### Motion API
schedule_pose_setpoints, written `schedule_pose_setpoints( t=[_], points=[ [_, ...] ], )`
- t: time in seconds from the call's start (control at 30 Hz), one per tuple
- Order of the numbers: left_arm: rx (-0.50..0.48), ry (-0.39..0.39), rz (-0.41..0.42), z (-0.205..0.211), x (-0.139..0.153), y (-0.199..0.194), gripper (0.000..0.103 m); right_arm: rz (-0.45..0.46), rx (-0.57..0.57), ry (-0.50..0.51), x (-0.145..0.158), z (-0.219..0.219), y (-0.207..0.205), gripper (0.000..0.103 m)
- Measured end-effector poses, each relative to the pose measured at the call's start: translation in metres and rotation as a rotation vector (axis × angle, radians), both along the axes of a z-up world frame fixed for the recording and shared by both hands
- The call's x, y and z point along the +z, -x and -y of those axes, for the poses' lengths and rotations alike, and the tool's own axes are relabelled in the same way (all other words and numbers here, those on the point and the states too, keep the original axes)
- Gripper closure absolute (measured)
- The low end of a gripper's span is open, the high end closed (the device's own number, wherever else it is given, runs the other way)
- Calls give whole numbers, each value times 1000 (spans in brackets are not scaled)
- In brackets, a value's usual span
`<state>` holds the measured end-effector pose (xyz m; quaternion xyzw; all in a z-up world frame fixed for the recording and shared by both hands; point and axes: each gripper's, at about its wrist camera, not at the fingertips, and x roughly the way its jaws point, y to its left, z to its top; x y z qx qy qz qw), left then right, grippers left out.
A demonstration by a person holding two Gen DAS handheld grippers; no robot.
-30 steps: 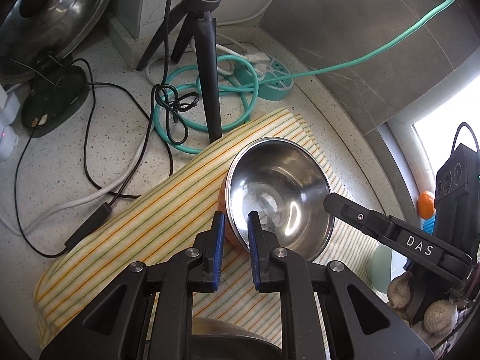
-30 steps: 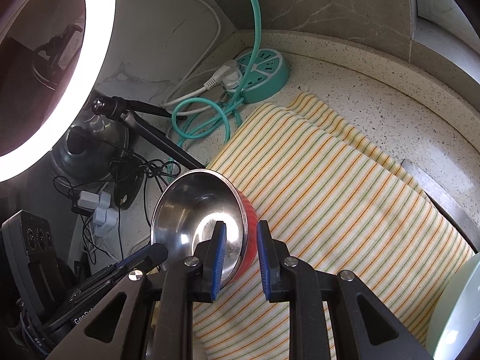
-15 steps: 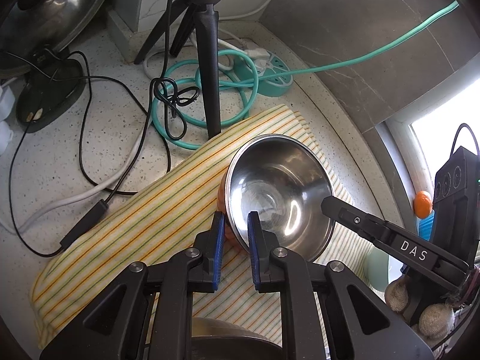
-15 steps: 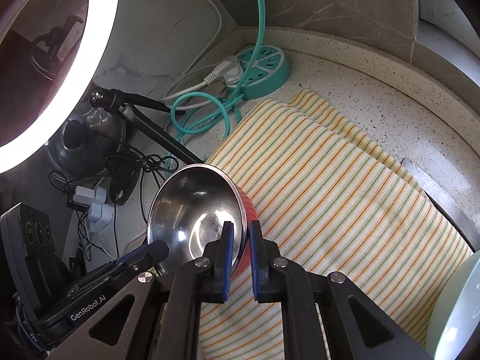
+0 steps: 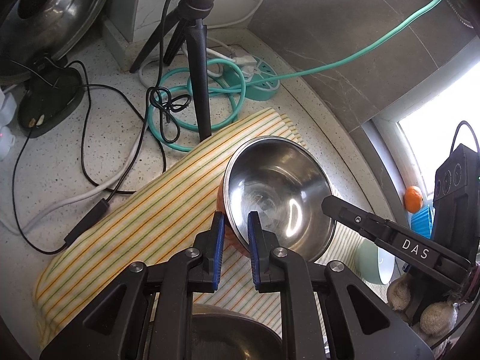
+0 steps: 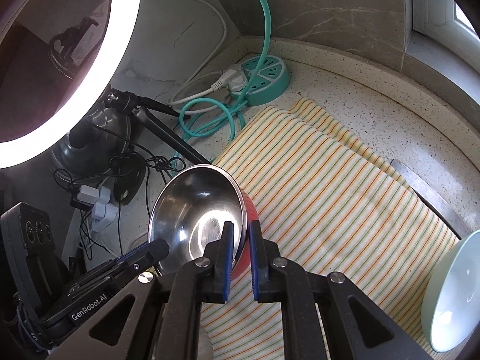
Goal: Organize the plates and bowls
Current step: 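Lower the large steel bowl into the red-bottomed bowl with both tools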
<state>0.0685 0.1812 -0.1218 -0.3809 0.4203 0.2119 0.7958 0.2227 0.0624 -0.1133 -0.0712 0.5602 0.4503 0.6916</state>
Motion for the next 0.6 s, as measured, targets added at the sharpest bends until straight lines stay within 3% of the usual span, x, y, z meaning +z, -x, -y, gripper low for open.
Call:
schedule_pose_setpoints(
  t=[0.6],
  points=[
    [-81,-5,62,21,31,29,89,50,-62,-38,40,34,35,94]
  ],
)
